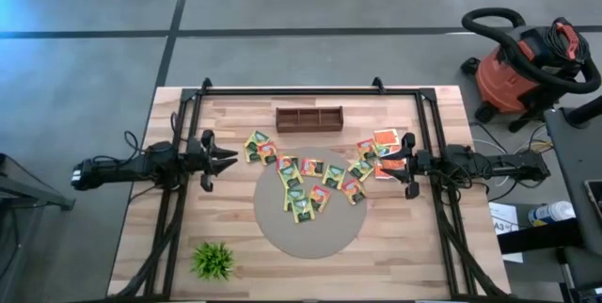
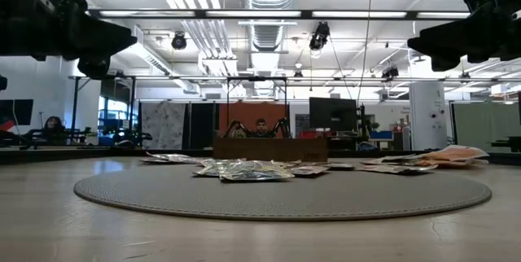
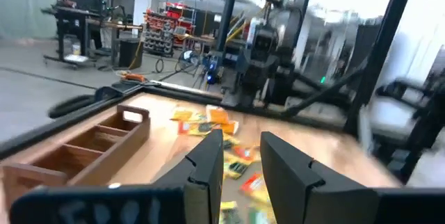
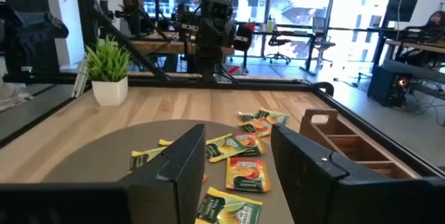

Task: Pick & Place Tea
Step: Put the white tea bag into the left section of the wooden organizer

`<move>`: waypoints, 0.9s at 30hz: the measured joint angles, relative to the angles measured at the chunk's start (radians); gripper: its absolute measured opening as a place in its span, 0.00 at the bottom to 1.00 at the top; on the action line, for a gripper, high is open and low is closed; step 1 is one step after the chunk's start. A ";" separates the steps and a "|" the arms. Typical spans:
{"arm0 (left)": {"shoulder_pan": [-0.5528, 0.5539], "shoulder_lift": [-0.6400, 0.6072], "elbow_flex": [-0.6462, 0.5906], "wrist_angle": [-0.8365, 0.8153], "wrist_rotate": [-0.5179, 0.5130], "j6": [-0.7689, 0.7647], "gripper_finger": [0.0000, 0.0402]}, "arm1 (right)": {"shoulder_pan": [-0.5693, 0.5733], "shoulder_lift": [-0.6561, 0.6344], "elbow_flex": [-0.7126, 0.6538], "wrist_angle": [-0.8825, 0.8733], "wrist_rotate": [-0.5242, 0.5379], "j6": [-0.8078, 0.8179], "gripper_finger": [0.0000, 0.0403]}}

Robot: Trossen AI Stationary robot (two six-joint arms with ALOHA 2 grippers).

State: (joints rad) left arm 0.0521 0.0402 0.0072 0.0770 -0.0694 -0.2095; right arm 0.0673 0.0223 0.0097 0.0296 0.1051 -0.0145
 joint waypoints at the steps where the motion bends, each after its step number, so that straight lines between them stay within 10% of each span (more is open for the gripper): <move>1: 0.000 0.000 0.000 0.028 -0.001 -0.050 0.23 | 0.000 0.000 0.000 0.001 0.000 0.010 0.40; 8: 0.000 0.000 0.000 0.260 -0.006 -0.573 0.23 | -0.002 0.000 0.000 0.039 0.076 0.463 0.40; 14: 0.000 0.000 0.000 0.328 -0.012 -0.612 0.23 | -0.003 -0.001 0.000 0.135 0.378 1.148 0.40; 27: 0.000 0.000 0.000 0.345 -0.015 -0.788 0.23 | -0.003 0.152 0.000 0.348 0.632 1.225 0.40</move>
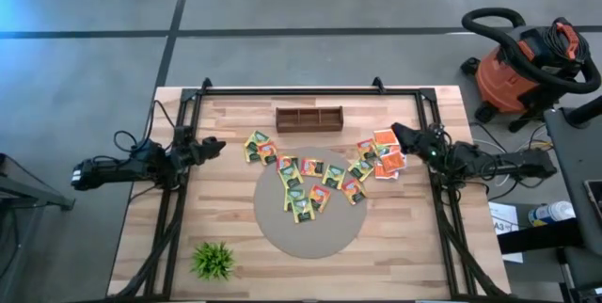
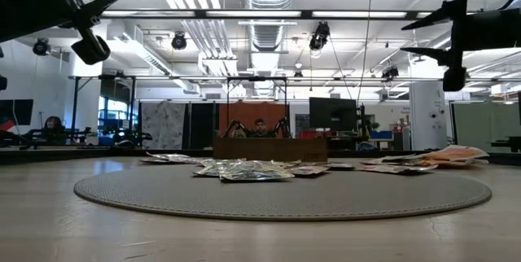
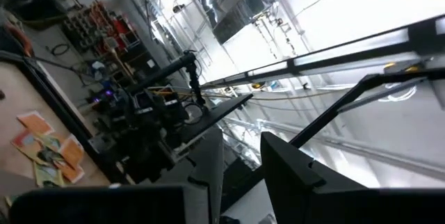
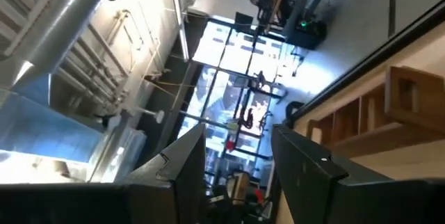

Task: Pick & Place Tea
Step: Put the white tea bag into the left section of the wooden organizer

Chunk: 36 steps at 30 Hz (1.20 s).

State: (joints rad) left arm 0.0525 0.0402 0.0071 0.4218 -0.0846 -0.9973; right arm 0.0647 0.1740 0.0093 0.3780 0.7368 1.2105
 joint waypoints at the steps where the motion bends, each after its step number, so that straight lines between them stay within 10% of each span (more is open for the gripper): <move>1: 0.000 0.000 0.000 -0.002 -0.008 0.012 0.23 | 0.000 0.035 0.001 0.016 0.000 0.009 0.40; 8: 0.000 0.000 0.000 -0.013 -0.022 0.027 0.23 | -0.016 0.394 0.157 -0.011 0.003 -0.047 0.40; 13: 0.001 0.000 0.000 -0.024 -0.030 0.026 0.23 | -0.077 0.617 0.397 -0.346 0.024 -0.224 0.40; 18: 0.001 0.000 0.000 -0.030 -0.092 0.027 0.23 | -0.289 0.757 0.646 -0.962 -0.357 -0.236 0.37; 23: 0.001 0.006 0.000 -0.048 -0.143 0.027 0.23 | -0.470 0.894 0.772 -1.187 -0.677 -0.515 0.36; 36: 0.001 0.017 0.000 -0.193 -0.156 -0.043 0.23 | -0.528 1.260 0.877 -1.498 -0.748 -0.827 0.56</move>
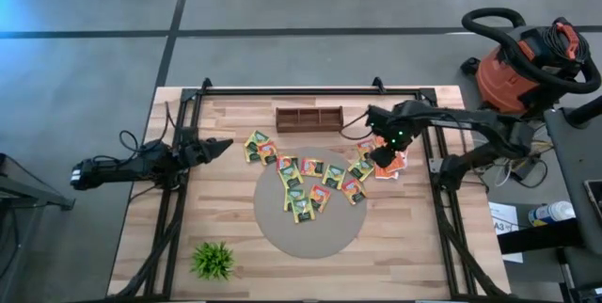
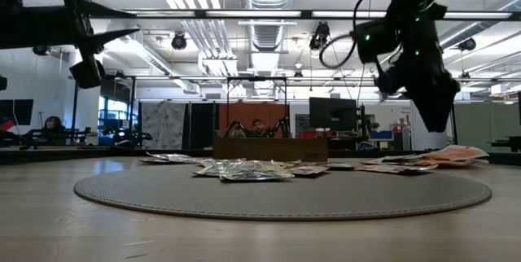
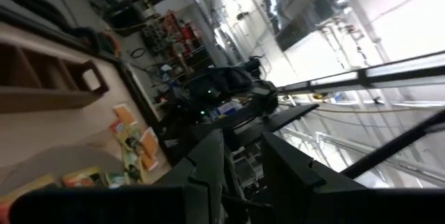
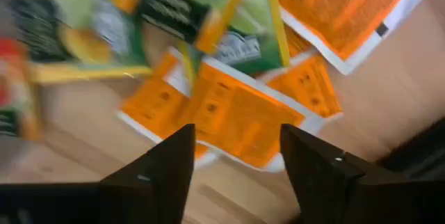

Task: Pick & Place Tea
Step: Put the white tea bag into the left section of the wooden organizer

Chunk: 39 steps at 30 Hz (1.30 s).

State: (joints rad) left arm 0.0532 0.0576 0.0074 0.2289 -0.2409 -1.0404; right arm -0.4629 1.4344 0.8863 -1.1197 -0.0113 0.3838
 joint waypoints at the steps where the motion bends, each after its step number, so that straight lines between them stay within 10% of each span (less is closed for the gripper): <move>1: 0.000 0.003 0.000 -0.005 0.000 -0.004 0.23 | 0.000 0.020 0.008 -0.013 0.019 -0.014 0.58; 10: 0.000 0.026 0.000 -0.015 -0.009 -0.008 0.23 | -0.073 0.062 0.007 -0.068 0.063 -0.192 0.75; 39: 0.000 0.032 0.000 -0.020 -0.014 -0.007 0.23 | -0.295 0.236 -0.017 -0.028 -0.332 -0.563 0.64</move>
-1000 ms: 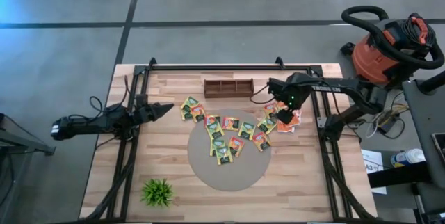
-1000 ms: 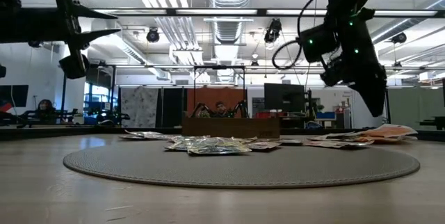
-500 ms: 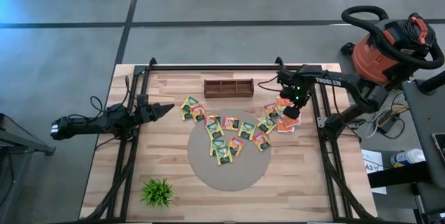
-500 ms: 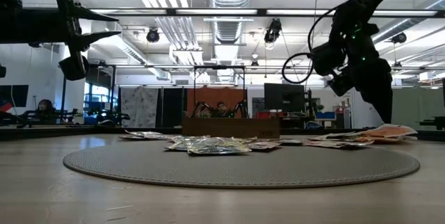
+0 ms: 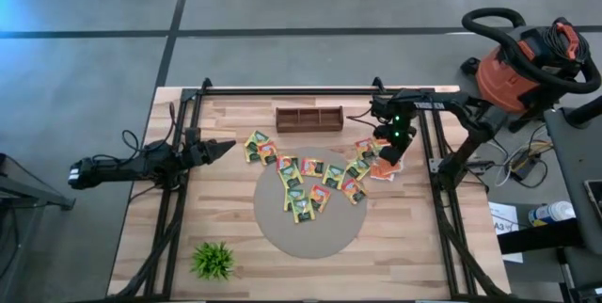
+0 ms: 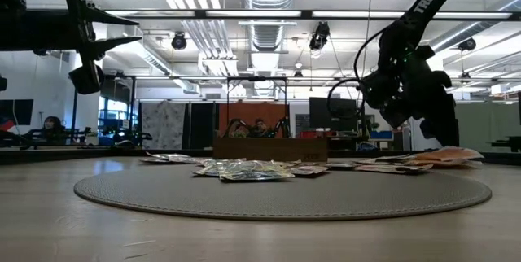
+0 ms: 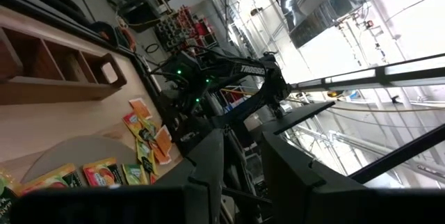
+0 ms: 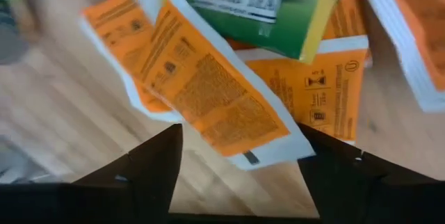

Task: Pick & Place Tea
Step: Put the white tea bag into the left section of the wooden organizer

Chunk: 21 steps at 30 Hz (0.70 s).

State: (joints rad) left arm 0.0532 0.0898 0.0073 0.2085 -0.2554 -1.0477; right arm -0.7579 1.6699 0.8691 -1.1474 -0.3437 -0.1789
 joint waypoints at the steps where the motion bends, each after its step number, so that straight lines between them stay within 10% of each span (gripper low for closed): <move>1: 0.000 0.000 0.000 0.000 -0.004 0.000 0.23 | 0.001 -0.002 0.004 -0.002 -0.002 0.000 0.62; 21: 0.000 0.000 0.000 0.000 -0.024 0.000 0.23 | 0.001 -0.017 0.008 -0.005 -0.051 -0.048 0.03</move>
State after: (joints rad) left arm 0.0532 0.0898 0.0074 0.2081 -0.2798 -1.0477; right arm -0.7570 1.6530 0.8768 -1.1528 -0.3946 -0.2265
